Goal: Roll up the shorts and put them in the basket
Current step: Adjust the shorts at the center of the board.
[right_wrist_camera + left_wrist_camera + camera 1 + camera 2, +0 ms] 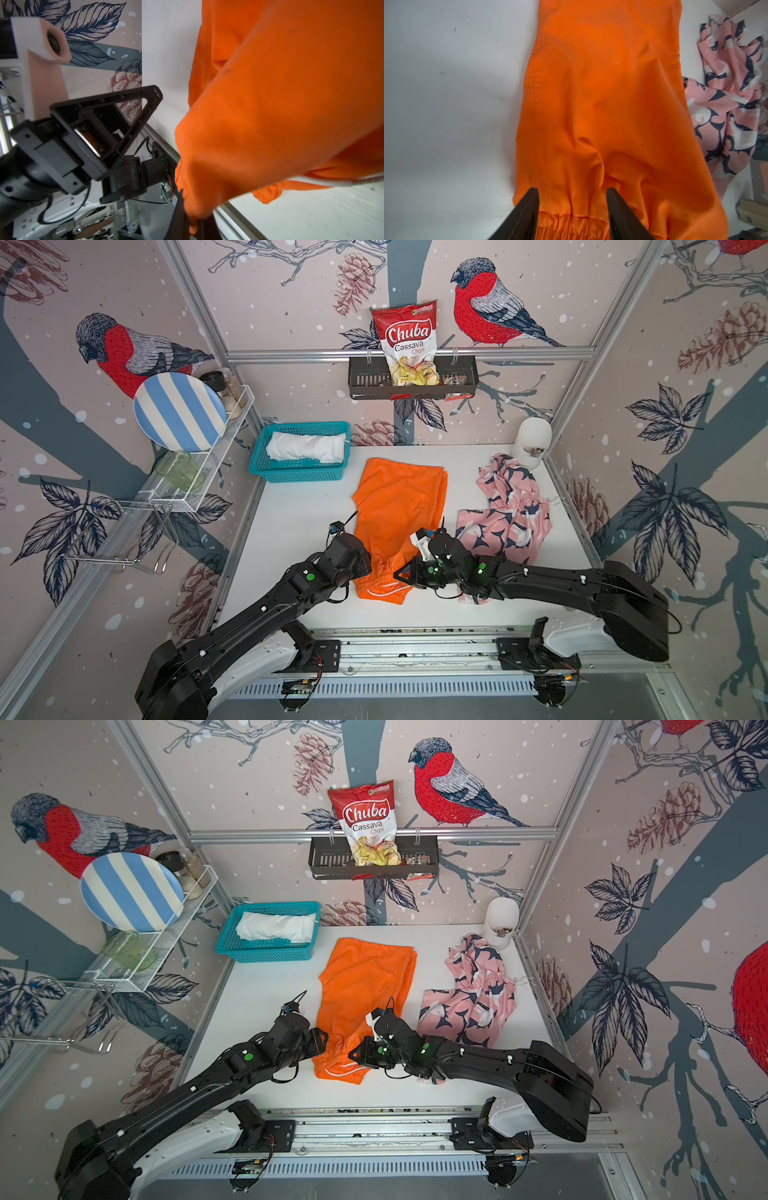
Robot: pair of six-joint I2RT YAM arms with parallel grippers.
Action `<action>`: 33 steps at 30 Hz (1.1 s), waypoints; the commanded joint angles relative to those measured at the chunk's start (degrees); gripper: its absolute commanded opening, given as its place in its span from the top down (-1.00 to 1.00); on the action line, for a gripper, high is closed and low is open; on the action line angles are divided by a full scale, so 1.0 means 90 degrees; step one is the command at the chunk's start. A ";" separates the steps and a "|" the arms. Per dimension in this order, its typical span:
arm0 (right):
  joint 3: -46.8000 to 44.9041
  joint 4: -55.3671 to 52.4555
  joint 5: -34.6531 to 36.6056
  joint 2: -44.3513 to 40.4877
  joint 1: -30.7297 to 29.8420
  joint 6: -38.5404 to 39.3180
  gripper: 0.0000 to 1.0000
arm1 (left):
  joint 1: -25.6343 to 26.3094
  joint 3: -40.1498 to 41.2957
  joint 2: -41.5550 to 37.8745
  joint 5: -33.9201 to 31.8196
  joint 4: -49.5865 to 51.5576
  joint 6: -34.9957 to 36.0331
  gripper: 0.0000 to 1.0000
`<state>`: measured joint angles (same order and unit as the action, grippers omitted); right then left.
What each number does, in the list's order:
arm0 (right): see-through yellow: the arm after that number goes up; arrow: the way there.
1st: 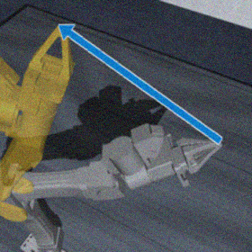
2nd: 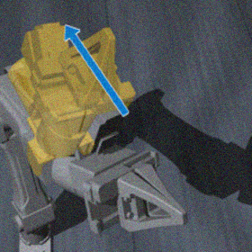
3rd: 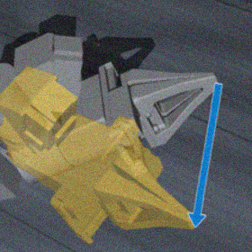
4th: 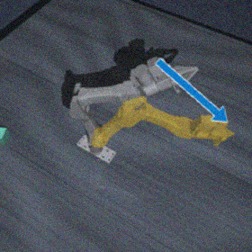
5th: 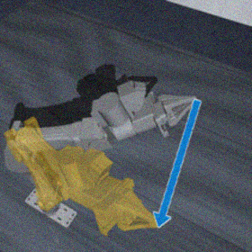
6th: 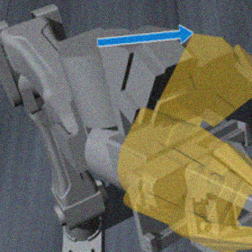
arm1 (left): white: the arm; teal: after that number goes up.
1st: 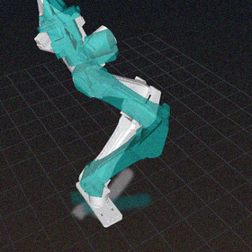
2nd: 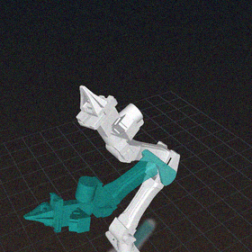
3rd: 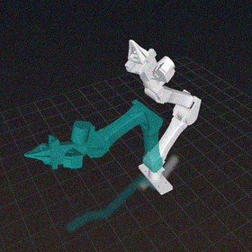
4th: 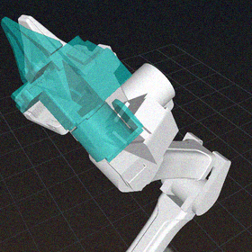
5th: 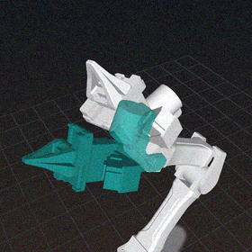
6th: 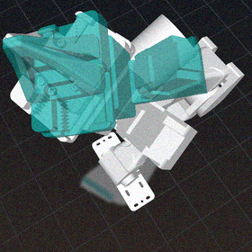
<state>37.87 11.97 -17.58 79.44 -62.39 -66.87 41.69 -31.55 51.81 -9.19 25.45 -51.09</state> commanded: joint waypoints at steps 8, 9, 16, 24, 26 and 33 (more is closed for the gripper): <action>-0.0846 0.1915 -0.0126 0.0680 -0.0228 -0.1526 1.00 | -0.0033 0.0762 0.0474 0.0194 -0.0487 -0.0153 -0.08; -0.0928 0.2049 -0.0135 0.0796 -0.0252 -0.1579 1.00 | -0.0033 0.0839 0.0542 0.0236 -0.0558 -0.0180 -0.06; -0.1196 0.2397 -0.0193 0.1271 -0.0247 -0.1633 1.00 | -0.0033 0.1240 0.0824 0.0509 -0.1005 -0.0280 0.09; -0.0906 0.1423 -0.0126 0.0404 0.0068 -0.1163 1.00 | 0.0101 0.1717 0.0620 0.1500 -0.2415 -0.0721 0.37; -0.0809 0.1235 -0.0108 0.0143 0.0114 -0.1129 1.00 | 0.0160 0.1714 0.0496 0.1547 -0.2621 -0.0846 0.39; -0.1390 0.1356 0.0012 -0.0009 0.0127 -0.1307 1.00 | 0.0185 0.1631 0.0153 0.1328 -0.2390 -0.0974 0.48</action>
<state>28.16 23.99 -17.91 78.72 -61.17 -77.78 43.18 -16.53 53.60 2.94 4.99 -58.67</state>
